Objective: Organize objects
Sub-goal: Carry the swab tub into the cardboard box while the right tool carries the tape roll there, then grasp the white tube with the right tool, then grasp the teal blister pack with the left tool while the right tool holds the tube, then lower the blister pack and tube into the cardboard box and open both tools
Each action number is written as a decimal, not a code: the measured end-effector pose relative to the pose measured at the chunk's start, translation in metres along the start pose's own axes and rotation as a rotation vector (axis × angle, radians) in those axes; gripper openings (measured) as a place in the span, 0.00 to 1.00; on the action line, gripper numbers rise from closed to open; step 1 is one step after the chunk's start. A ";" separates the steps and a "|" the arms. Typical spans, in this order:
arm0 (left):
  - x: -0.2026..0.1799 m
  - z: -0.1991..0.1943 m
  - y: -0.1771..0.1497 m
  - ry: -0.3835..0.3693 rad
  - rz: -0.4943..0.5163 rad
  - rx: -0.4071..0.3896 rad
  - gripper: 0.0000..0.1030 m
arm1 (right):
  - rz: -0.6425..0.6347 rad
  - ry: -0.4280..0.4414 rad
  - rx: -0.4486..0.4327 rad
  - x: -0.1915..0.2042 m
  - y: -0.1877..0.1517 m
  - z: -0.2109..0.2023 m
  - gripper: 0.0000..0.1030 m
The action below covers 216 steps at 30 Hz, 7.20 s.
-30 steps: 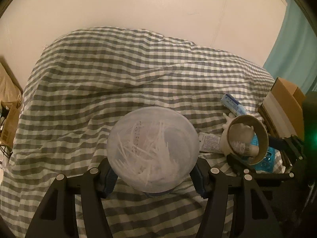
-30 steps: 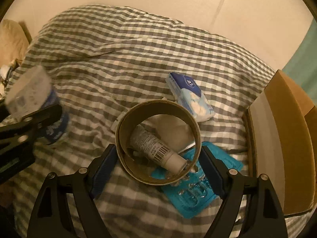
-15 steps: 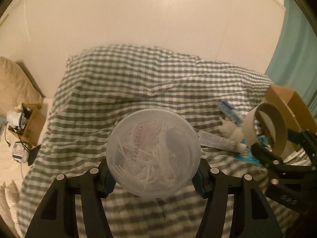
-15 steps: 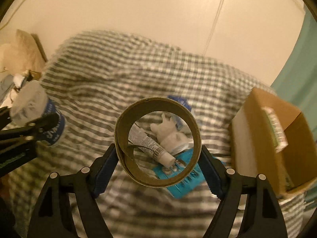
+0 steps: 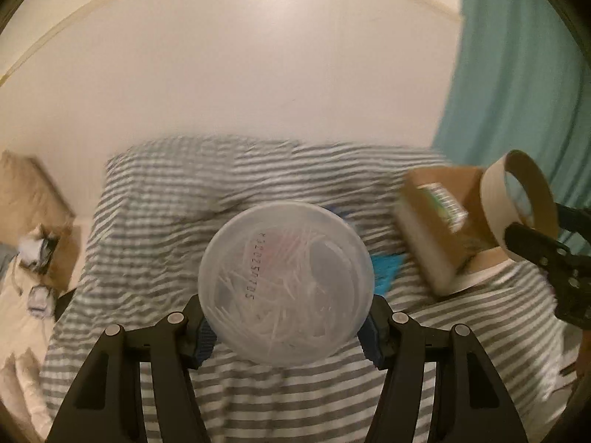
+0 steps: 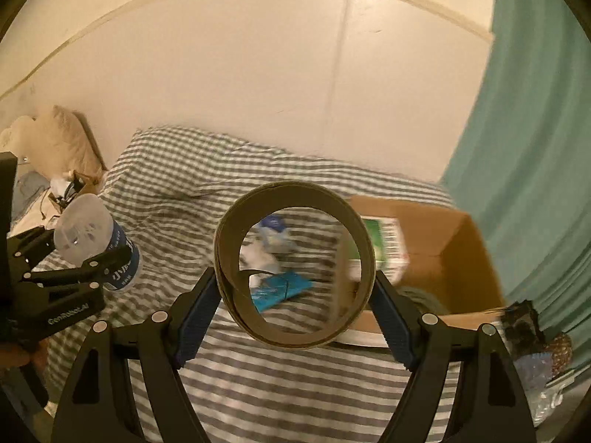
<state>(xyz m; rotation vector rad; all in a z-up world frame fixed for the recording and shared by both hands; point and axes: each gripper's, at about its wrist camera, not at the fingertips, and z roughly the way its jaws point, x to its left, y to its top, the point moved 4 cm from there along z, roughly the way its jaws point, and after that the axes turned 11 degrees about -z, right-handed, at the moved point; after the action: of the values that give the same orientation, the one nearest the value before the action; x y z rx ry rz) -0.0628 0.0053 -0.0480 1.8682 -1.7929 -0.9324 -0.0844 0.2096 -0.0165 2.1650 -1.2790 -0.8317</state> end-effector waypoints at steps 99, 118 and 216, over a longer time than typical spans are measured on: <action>0.161 0.126 0.001 0.208 -0.127 0.077 0.95 | -0.035 0.203 0.228 0.107 -0.008 0.190 0.19; -0.040 0.132 -0.034 -0.049 0.138 0.186 0.95 | 0.156 0.073 0.062 0.002 -0.039 0.070 0.19; -0.193 0.069 0.062 -0.222 0.227 0.094 0.69 | 0.401 -0.005 -0.107 -0.199 -0.041 0.000 0.68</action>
<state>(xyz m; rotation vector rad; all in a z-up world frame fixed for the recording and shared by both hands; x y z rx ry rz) -0.1483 0.1991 -0.0166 1.6211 -2.1616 -1.0186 -0.1347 0.4052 0.0064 1.7403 -1.5632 -0.7190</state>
